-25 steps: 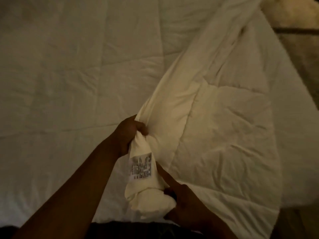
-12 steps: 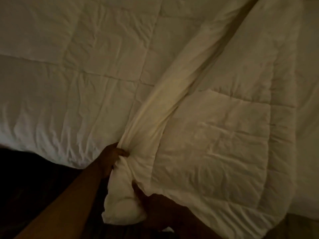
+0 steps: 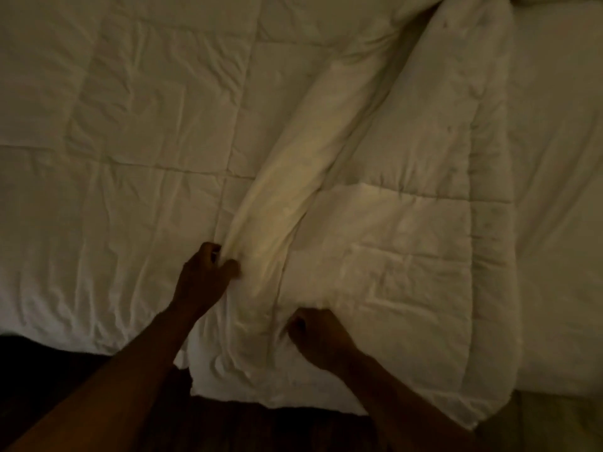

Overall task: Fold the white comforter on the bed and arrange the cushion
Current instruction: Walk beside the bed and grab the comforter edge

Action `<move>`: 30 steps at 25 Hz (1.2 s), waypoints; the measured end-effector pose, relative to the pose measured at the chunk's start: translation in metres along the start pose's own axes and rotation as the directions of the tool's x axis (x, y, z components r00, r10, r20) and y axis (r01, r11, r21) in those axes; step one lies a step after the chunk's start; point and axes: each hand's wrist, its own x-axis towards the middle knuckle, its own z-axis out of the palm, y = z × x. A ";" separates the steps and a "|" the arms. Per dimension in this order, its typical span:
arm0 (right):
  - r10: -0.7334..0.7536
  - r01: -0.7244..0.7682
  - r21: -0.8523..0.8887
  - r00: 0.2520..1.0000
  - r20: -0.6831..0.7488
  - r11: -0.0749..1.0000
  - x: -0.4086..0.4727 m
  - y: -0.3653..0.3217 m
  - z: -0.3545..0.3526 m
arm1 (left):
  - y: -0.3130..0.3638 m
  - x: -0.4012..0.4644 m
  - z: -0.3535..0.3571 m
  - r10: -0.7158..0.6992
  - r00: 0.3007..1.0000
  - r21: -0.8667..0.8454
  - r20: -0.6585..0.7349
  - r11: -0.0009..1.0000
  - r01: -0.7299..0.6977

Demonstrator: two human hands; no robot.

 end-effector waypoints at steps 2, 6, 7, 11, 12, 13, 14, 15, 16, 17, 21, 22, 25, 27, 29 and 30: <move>-0.024 0.023 -0.007 0.990 -0.142 1.000 0.022 -0.006 -0.050 | 0.037 0.035 0.003 0.019 1.000 -0.028 0.014 0.999 -0.019; 0.039 -0.026 0.046 0.950 -0.311 0.999 0.058 -0.012 -0.125 | 0.114 0.091 0.015 0.083 0.994 -0.020 0.077 0.996 -0.081; 0.043 -0.025 0.058 0.941 -0.337 0.998 0.064 -0.015 -0.137 | 0.131 0.101 0.019 0.099 0.992 0.004 0.083 0.995 -0.100; -0.040 0.063 0.043 0.912 -0.408 0.997 0.095 -0.031 -0.178 | 0.196 0.139 0.039 0.164 0.985 -0.008 0.057 0.986 -0.164; -0.054 0.073 0.031 0.911 -0.408 0.997 0.107 -0.035 -0.189 | 0.209 0.148 0.045 0.174 0.984 -0.014 0.039 0.985 -0.174; -0.046 0.062 0.029 0.915 -0.401 0.998 0.120 -0.039 -0.201 | 0.221 0.159 0.052 0.181 0.983 -0.013 0.024 0.983 -0.181; -0.017 0.035 0.040 0.921 -0.390 0.999 0.137 -0.041 -0.213 | 0.231 0.169 0.058 0.187 0.982 -0.001 0.015 0.982 -0.187; 0.021 0.004 0.062 0.924 -0.383 0.998 0.155 -0.042 -0.224 | 0.241 0.177 0.062 0.189 0.982 0.015 0.009 0.982 -0.190; 0.064 -0.028 0.101 0.924 -0.376 0.994 0.171 -0.043 -0.234 | 0.249 0.183 0.066 0.192 0.981 0.037 -0.002 0.981 -0.192; 0.100 -0.042 0.160 0.921 -0.377 0.986 0.190 -0.043 -0.246 | 0.256 0.193 0.069 0.201 0.979 0.055 -0.016 0.978 -0.200; 0.273 -0.054 0.544 0.904 -0.330 0.837 0.256 -0.049 -0.296 | 0.264 0.224 0.063 0.260 0.965 0.130 -0.045 0.959 -0.252; 0.296 -0.073 0.563 0.901 -0.317 0.823 0.269 -0.054 -0.307 | 0.260 0.231 0.057 0.248 0.967 0.113 -0.059 0.964 -0.240; 0.204 -0.036 0.451 0.922 -0.329 0.892 0.304 -0.076 -0.328 | 0.252 0.243 0.032 0.241 0.954 0.054 -0.176 0.970 -0.235; 0.074 0.050 0.342 0.937 -0.341 0.939 0.331 -0.104 -0.331 | 0.251 0.253 0.005 0.238 0.930 0.014 -0.278 0.970 -0.244; -0.053 0.136 0.214 0.933 -0.355 0.967 0.356 -0.138 -0.331 | 0.246 0.264 -0.025 0.229 0.900 0.012 -0.372 0.970 -0.242; -0.107 0.169 0.153 0.931 -0.349 0.974 0.367 -0.153 -0.330 | 0.239 0.271 -0.036 0.217 0.888 0.028 -0.404 0.974 -0.226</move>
